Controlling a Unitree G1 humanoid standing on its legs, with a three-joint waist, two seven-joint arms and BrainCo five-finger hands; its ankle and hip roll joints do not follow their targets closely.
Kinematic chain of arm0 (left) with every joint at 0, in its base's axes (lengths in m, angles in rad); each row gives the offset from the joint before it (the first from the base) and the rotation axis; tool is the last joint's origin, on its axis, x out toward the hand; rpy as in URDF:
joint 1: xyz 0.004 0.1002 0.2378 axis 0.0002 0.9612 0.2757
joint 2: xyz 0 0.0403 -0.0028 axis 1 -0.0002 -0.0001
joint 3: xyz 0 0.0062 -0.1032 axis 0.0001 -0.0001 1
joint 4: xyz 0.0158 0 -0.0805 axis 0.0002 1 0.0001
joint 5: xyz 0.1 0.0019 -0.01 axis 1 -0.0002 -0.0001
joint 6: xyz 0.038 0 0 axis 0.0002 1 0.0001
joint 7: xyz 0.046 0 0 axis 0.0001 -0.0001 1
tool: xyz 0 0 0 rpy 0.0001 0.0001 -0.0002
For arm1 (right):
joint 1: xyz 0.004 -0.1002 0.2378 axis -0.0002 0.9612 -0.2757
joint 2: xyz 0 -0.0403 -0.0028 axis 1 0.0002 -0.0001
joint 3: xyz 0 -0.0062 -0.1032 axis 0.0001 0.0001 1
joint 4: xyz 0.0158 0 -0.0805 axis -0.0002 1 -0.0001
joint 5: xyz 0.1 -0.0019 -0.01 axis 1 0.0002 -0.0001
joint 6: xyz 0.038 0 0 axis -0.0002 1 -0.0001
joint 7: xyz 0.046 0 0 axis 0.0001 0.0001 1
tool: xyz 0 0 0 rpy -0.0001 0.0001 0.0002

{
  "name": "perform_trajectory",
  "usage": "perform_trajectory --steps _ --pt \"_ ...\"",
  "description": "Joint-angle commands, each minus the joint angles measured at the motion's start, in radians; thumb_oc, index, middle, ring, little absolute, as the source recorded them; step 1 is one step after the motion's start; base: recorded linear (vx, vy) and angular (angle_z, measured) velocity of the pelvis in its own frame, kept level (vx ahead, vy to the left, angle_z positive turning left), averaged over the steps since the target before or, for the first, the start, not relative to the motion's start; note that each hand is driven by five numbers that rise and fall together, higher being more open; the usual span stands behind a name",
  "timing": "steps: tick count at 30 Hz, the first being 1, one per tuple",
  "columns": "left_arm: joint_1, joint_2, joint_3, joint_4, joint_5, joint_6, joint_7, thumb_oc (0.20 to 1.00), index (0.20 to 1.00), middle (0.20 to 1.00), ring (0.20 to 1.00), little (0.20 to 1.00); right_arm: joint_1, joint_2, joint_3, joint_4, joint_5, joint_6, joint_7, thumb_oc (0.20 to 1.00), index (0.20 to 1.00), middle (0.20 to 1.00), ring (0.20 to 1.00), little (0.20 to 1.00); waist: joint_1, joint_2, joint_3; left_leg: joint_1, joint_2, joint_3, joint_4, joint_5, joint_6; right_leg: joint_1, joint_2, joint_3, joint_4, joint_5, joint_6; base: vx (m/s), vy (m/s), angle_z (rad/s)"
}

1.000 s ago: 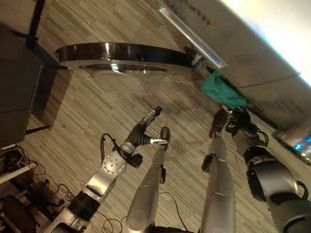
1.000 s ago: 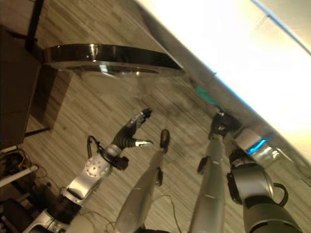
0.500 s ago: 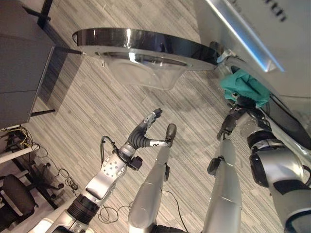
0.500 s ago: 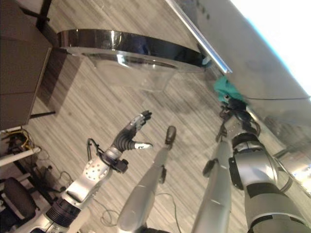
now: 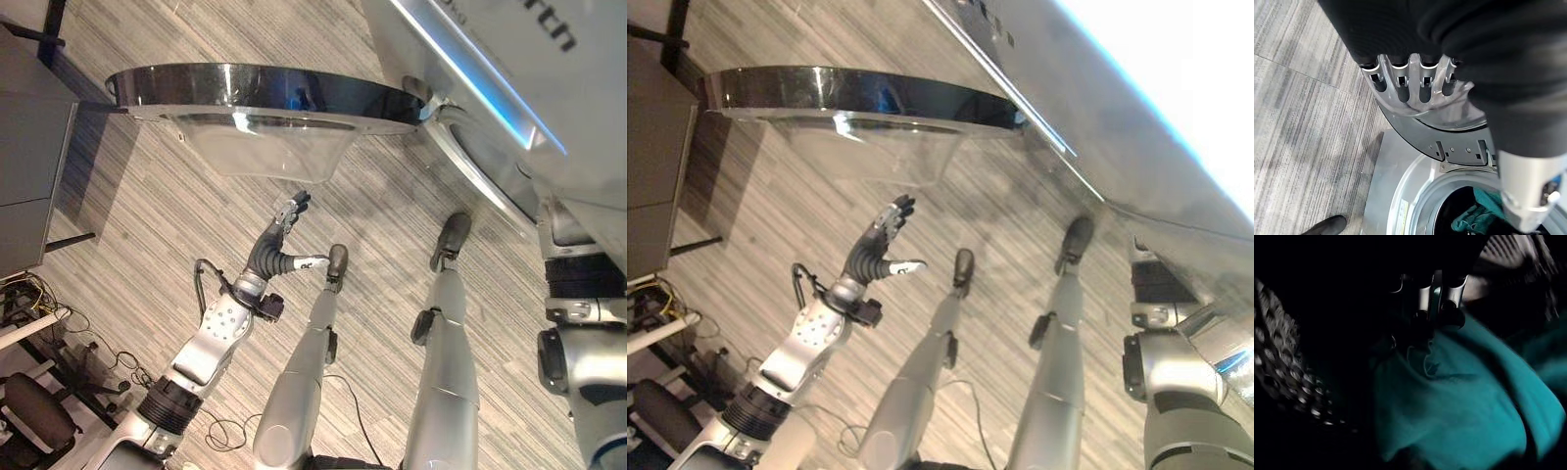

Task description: Grab the laundry basket,head to the washer,open it,put in the laundry and shut it.

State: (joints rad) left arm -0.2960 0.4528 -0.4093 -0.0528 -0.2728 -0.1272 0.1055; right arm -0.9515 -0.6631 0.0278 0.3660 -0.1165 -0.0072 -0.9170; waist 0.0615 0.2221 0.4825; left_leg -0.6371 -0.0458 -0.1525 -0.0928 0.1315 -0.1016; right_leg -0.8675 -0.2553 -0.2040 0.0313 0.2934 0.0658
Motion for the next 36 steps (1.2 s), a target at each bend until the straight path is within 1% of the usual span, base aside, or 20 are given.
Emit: perform_trajectory --steps 1,2,3,4,5,7,14,15,16,19,22,23,24,25,27,29,31,32,34,36 --pt "0.123 0.063 -0.023 -0.08 -0.013 -0.046 -0.011 1.0 1.0 1.0 1.0 1.0 -0.332 -0.269 0.157 0.17 -0.144 0.157 0.057 1.0 1.0 1.0 1.0 1.0 -0.006 -0.027 -0.077 0.101 -0.024 0.042 0.006 -0.126 -0.001 0.078 0.012 0.126 0.046 -0.179 0.102 0.0 0.0 0.0" --pt "0.102 0.066 -0.012 -0.079 -0.037 -0.054 -0.019 1.0 1.0 1.0 1.0 1.0 -0.43 -0.258 0.31 0.416 -0.026 0.124 0.184 1.0 1.0 1.0 1.0 1.0 0.004 -0.03 -0.075 0.096 -0.021 0.051 0.006 -0.124 -0.003 0.07 0.01 0.13 0.047 -0.175 0.103 0.0 0.0 0.0" --pt "0.102 0.063 -0.01 -0.078 -0.037 -0.054 -0.019 1.0 1.0 1.0 1.0 1.0 -0.44 -0.258 0.319 0.423 -0.024 0.121 0.183 1.0 1.0 1.0 1.0 1.0 0.002 -0.027 -0.073 0.096 -0.021 0.051 0.006 -0.124 -0.003 0.07 0.011 0.131 0.048 -0.175 0.103 -0.01 0.009 0.05" --pt "0.097 0.06 -0.007 -0.074 -0.043 -0.05 -0.034 1.0 1.0 1.0 1.0 1.0 -0.439 -0.238 0.392 0.544 -0.015 0.111 0.275 1.0 1.0 1.0 1.0 1.0 0.005 -0.025 -0.069 0.093 -0.019 0.055 0.006 -0.121 -0.005 0.066 0.009 0.128 0.051 -0.175 0.103 0.0 -0.011 0.03" --pt "0.098 0.058 -0.004 -0.08 -0.05 -0.051 -0.037 1.0 1.0 1.0 1.0 1.0 -0.44 -0.217 0.405 0.579 0.04 0.084 0.304 1.0 1.0 1.0 1.0 1.0 0.004 -0.024 -0.066 0.094 -0.018 0.056 0.006 -0.119 -0.004 0.066 0.01 0.128 0.055 -0.175 0.103 0.0 0.0 0.0" --pt "0.122 0.059 0.01 -0.098 -0.045 -0.047 -0.047 1.0 1.0 1.0 1.0 1.0 -0.391 -0.188 0.413 0.544 0.074 0.047 0.327 1.0 1.0 1.0 1.0 1.0 0.001 -0.022 -0.065 0.097 -0.019 0.059 0.006 -0.119 -0.001 0.067 0.011 0.13 0.057 -0.174 0.102 0.0 0.0 0.0" --pt "0.149 0.071 0.007 -0.076 -0.026 -0.03 -0.07 1.0 1.0 1.0 1.0 1.0 -0.129 -0.06 0.282 0.26 0.153 -0.082 0.343 1.0 1.0 1.0 1.0 1.0 -0.026 -0.034 -0.065 0.118 -0.02 0.071 0.006 -0.132 0.01 0.096 0.014 0.135 0.031 -0.161 0.106 0.01 0.019 -0.03" --pt "0.151 0.073 0.005 -0.076 -0.026 -0.03 -0.07 1.0 1.0 1.0 1.0 1.0 -0.122 -0.06 0.277 0.255 0.152 -0.08 0.344 1.0 1.0 1.0 1.0 1.0 -0.025 -0.036 -0.065 0.119 -0.02 0.071 0.006 -0.132 0.011 0.098 0.014 0.135 0.03 -0.16 0.106 0.0 0.047 -0.02" --pt "0.159 0.074 0.015 -0.071 -0.017 -0.025 -0.072 1.0 1.0 1.0 1.0 1.0 -0.017 -0.022 0.254 0.171 0.148 -0.101 0.38 1.0 1.0 1.0 1.0 1.0 -0.037 -0.044 -0.066 0.128 -0.023 0.074 0.006 -0.137 0.016 0.107 0.011 0.138 0.023 -0.154 0.109 0.0 0.061 -0.05" --pt "0.194 0.084 0.044 -0.084 -0.012 -0.022 -0.077 1.0 1.0 1.0 1.0 1.0 0.144 0.04 0.234 0.087 0.176 -0.138 0.458 1.0 1.0 1.0 1.0 1.0 -0.053 -0.059 -0.068 0.143 -0.026 0.085 0.006 -0.146 0.027 0.121 0.006 0.145 0.011 -0.142 0.113 -0.01 0.073 -0.07" --pt "0.234 0.095 0.065 -0.09 -0.005 -0.018 -0.086 1.0 1.0 1.0 1.0 1.0 0.306 0.096 0.233 0.034 0.184 -0.15 0.537 1.0 1.0 1.0 1.0 1.0 -0.069 -0.079 -0.068 0.161 -0.029 0.098 0.006 -0.154 0.04 0.136 0.0 0.154 -0.001 -0.13 0.121 -0.02 0.09 -0.17" --pt "0.25 0.106 0.075 -0.088 -0.005 -0.016 -0.095 1.0 1.0 1.0 1.0 1.0 0.397 0.149 0.225 0.025 0.238 -0.158 0.59 1.0 1.0 1.0 1.0 1.0 -0.082 -0.092 -0.067 0.176 -0.031 0.11 0.006 -0.16 0.049 0.146 -0.002 0.16 -0.009 -0.122 0.127 -0.01 0.097 -0.19" --pt "0.251 0.107 0.075 -0.089 -0.005 -0.016 -0.095 1.0 1.0 1.0 1.0 1.0 0.399 0.15 0.224 0.024 0.238 -0.157 0.591 1.0 1.0 1.0 1.0 1.0 -0.081 -0.093 -0.067 0.177 -0.031 0.11 0.006 -0.16 0.049 0.146 -0.002 0.161 -0.01 -0.121 0.127 -0.06 0.198 -0.12" --pt "0.276 0.12 0.077 -0.083 0.0 -0.007 -0.109 1.0 1.0 1.0 1.0 1.0 0.521 0.243 0.221 0.043 0.357 -0.163 0.685 1.0 1.0 1.0 1.0 1.0 -0.103 -0.122 -0.066 0.208 -0.038 0.133 0.009 -0.176 0.068 0.163 -0.004 0.167 -0.019 -0.104 0.138 -0.06 0.182 -0.13" --pt "0.29 0.131 0.079 -0.076 -0.003 -0.003 -0.12 1.0 1.0 1.0 1.0 1.0 0.603 0.279 0.223 0.034 0.425 -0.164 0.747 1.0 1.0 1.0 1.0 1.0 -0.122 -0.146 -0.064 0.229 -0.044 0.153 0.039 -0.199 0.078 0.176 -0.005 0.176 -0.021 -0.091 0.146 -0.06 0.169 -0.27" --pt "0.301 0.136 0.084 -0.072 -0.001 -0.002 -0.123 1.0 1.0 1.0 1.0 1.0 0.65 0.287 0.221 0.022 0.442 -0.162 0.769 1.0 1.0 1.0 1.0 1.0 -0.135 -0.161 -0.063 0.234 -0.048 0.165 0.062 -0.209 0.081 0.181 -0.013 0.179 -0.025 -0.079 0.151 -0.05 0.12 -0.35" --pt "0.327 0.143 0.088 -0.03 0.014 -0.003 -0.138 1.0 1.0 1.0 1.0 1.0 0.798 0.267 0.241 0.072 0.394 -0.133 0.839 1.0 1.0 1.0 1.0 1.0 -0.17 -0.192 -0.074 0.296 -0.054 0.182 0.143 -0.262 0.095 0.264 -0.037 0.178 -0.036 -0.072 0.16 -0.05 0.19 -0.31" --pt "0.327 0.143 0.089 -0.029 0.014 -0.004 -0.138 1.0 1.0 1.0 1.0 1.0 0.797 0.267 0.242 0.072 0.394 -0.133 0.839 1.0 1.0 1.0 1.0 1.0 -0.173 -0.195 -0.074 0.294 -0.057 0.182 0.142 -0.258 0.096 0.263 -0.04 0.178 -0.038 -0.068 0.16 -0.02 0.113 -0.17" --pt "0.34 0.143 0.094 0.02 0.051 -0.001 -0.144 1.0 1.0 1.0 1.0 1.0 0.858 0.238 0.278 0.109 0.3 -0.108 0.866 1.0 1.0 1.0 1.0 1.0 -0.185 -0.201 -0.096 0.35 -0.051 0.181 0.148 -0.266 0.1 0.324 -0.053 0.165 -0.031 -0.073 0.164 0.01 0.104 -0.09" --pt "0.343 0.125 0.095 0.112 0.096 0.01 -0.145 1.0 1.0 1.0 1.0 1.0 0.866 0.26 0.309 0.224 0.244 -0.069 0.888 1.0 1.0 1.0 1.0 1.0 -0.181 -0.181 -0.099 0.407 -0.027 0.191 0.153 -0.256 0.122 0.372 -0.038 0.098 0.097 -0.146 0.141 -0.09 0.188 0.0"
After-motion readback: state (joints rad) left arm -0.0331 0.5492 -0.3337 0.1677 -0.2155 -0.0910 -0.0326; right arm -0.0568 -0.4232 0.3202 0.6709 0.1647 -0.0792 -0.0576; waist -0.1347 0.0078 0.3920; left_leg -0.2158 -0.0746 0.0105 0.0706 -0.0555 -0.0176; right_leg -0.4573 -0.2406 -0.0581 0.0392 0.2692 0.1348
